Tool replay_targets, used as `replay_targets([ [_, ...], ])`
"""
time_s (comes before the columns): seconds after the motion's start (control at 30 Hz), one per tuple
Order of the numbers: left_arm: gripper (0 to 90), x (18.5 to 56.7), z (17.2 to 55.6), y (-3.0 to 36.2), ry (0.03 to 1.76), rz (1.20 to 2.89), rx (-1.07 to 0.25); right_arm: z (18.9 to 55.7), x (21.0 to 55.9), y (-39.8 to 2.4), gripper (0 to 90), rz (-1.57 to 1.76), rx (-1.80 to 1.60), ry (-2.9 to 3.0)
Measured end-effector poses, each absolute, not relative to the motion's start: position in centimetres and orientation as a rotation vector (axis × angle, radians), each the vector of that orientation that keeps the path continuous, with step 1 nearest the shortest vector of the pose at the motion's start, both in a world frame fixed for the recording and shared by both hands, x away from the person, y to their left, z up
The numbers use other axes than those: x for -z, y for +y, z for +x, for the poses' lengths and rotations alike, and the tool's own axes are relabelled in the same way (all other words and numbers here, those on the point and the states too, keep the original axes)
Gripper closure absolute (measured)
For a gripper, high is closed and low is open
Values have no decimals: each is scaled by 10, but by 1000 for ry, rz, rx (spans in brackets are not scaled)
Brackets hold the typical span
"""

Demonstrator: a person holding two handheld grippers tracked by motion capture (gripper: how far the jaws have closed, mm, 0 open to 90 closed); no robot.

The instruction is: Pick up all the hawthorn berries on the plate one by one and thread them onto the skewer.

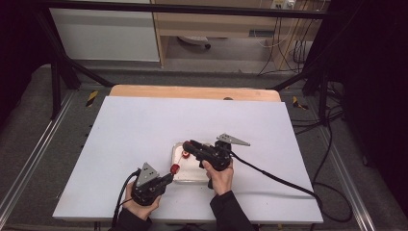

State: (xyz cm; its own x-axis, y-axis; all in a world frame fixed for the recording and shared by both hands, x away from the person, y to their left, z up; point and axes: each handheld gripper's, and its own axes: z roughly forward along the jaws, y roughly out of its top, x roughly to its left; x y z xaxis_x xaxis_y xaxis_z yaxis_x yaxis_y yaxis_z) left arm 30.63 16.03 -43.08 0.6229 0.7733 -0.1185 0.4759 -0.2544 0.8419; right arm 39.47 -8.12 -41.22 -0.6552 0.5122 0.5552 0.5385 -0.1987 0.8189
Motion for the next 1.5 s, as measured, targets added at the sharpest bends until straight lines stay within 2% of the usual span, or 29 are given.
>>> replay_targets([
  [1.5,887,430,303,162,991,1830,-342,396,416,-81,628,-1304,2135,-1912],
])
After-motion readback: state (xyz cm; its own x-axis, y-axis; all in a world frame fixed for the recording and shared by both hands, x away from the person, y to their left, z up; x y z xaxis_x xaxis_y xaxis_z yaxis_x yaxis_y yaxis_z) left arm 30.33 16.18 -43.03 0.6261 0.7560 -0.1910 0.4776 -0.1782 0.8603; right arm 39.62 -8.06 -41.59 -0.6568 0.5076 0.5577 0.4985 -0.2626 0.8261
